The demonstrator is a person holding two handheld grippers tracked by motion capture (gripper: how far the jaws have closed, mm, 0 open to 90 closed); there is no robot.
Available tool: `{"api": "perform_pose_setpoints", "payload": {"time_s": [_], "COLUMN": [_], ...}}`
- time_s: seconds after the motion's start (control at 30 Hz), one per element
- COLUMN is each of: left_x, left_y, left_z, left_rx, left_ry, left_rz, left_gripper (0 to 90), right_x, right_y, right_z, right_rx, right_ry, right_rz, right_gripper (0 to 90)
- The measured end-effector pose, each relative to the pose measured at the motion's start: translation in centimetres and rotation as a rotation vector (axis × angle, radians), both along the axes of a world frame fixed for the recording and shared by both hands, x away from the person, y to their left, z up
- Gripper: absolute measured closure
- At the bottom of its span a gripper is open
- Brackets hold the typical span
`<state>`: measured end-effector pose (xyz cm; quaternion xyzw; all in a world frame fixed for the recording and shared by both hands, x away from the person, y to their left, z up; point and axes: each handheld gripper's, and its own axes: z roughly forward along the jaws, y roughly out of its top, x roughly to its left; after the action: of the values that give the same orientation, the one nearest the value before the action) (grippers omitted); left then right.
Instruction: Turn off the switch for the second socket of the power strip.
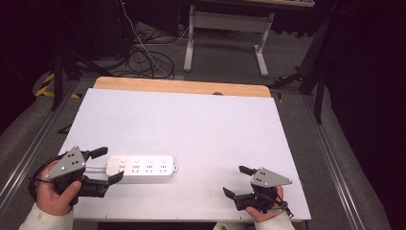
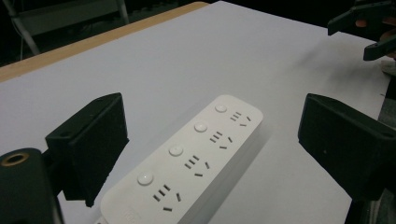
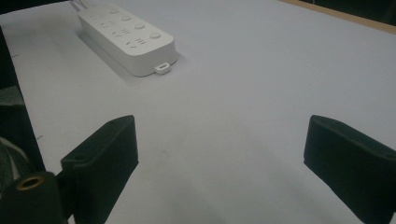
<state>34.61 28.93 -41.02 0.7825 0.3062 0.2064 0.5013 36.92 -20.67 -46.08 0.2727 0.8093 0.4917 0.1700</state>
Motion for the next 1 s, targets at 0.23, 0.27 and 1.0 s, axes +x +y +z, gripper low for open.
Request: {"api": "perform_pose_setpoints", "payload": {"time_s": [0.23, 0.27, 1.0], "left_x": [-0.8, -0.9, -2.6], "left_y": [1.2, 1.3, 3.3], "left_z": [-1.7, -1.9, -5.9], "left_rx": [-0.030, -0.029, 0.001], "left_ry": [-0.009, -0.010, 0.010], "left_rz": [0.031, 0.038, 0.074], "left_gripper": [8.5, 8.5, 8.0], "right_x": [0.0, 0.0, 0.0], "right_y": [0.0, 0.0, 0.0], "right_z": [0.0, 0.0, 0.0], "right_rx": [-0.002, -0.002, -0.004], "right_ry": [-0.001, -0.004, -0.005], "right_rz": [-0.001, -0.001, 0.000], "right_gripper": [10.5, 10.5, 10.6]}}
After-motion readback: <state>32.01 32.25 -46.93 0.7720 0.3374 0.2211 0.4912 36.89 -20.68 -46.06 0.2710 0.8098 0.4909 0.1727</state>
